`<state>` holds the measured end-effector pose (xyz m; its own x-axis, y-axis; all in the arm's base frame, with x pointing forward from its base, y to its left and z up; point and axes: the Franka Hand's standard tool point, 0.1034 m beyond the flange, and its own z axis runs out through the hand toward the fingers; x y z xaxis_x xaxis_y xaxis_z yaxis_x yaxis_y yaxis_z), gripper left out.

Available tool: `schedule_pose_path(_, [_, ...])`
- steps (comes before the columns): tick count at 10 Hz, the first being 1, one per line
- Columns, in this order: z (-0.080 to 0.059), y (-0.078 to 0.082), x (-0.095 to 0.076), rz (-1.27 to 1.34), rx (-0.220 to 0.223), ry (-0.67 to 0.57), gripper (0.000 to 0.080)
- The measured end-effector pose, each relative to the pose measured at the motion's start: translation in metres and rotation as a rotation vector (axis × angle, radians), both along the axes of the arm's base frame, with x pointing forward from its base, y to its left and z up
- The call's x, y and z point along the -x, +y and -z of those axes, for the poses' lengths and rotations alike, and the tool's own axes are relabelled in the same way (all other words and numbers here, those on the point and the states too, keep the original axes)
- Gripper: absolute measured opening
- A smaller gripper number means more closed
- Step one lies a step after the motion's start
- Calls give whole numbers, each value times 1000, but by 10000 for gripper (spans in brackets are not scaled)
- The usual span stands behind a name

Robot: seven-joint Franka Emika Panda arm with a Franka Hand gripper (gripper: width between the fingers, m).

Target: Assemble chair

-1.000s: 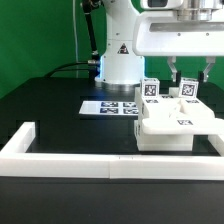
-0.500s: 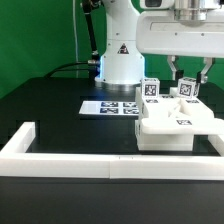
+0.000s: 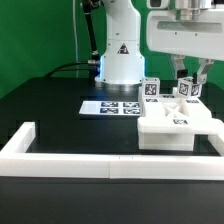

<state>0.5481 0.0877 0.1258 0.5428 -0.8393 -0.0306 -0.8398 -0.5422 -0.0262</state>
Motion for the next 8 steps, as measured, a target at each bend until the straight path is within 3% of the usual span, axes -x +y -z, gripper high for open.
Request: schedule_pose_path(8, [0,3,0,496,-12,20,285])
